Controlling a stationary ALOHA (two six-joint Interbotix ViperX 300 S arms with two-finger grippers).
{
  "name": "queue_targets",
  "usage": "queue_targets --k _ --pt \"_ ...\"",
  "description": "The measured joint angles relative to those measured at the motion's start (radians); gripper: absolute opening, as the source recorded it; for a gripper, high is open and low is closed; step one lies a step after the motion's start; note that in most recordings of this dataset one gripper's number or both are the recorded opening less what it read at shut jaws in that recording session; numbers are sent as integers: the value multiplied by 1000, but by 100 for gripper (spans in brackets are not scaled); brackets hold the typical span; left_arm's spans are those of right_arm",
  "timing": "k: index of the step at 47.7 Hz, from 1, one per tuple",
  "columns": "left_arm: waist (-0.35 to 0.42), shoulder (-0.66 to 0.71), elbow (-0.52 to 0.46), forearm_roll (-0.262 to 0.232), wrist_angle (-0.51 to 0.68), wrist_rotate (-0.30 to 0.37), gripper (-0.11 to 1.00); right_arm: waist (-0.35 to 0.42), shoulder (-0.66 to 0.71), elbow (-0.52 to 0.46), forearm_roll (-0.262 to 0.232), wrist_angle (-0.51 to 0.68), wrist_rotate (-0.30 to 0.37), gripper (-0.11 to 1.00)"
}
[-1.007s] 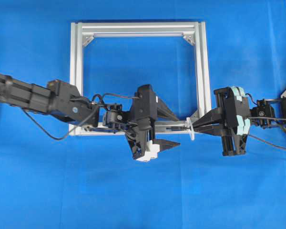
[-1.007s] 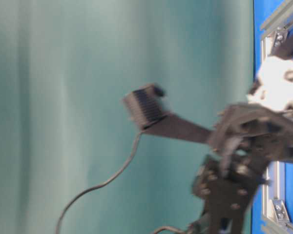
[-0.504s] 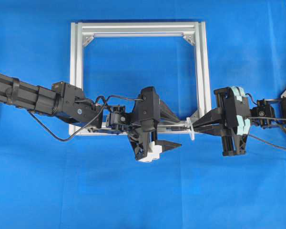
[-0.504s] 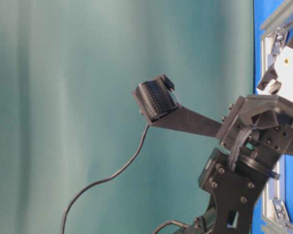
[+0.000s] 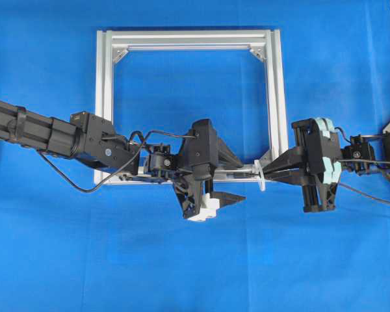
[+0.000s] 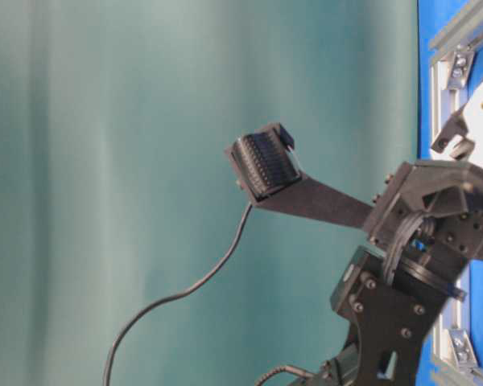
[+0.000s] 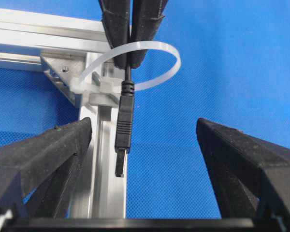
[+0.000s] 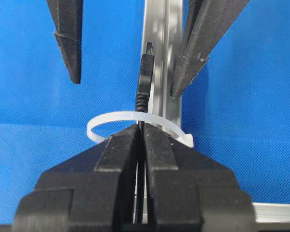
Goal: Insert the wire through the string loop located on the right side.
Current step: 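Open the left gripper around the USB plug beyond the loop, then close the left gripper on the plug and open the right gripper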
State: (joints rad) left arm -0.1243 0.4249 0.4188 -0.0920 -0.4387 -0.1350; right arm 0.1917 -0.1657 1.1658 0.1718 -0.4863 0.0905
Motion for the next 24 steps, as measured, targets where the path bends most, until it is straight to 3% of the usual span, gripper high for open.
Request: queue_targets --k 24 --pt "-5 0 0 0 0 0 79 0 0 0 0 0 0 -4"
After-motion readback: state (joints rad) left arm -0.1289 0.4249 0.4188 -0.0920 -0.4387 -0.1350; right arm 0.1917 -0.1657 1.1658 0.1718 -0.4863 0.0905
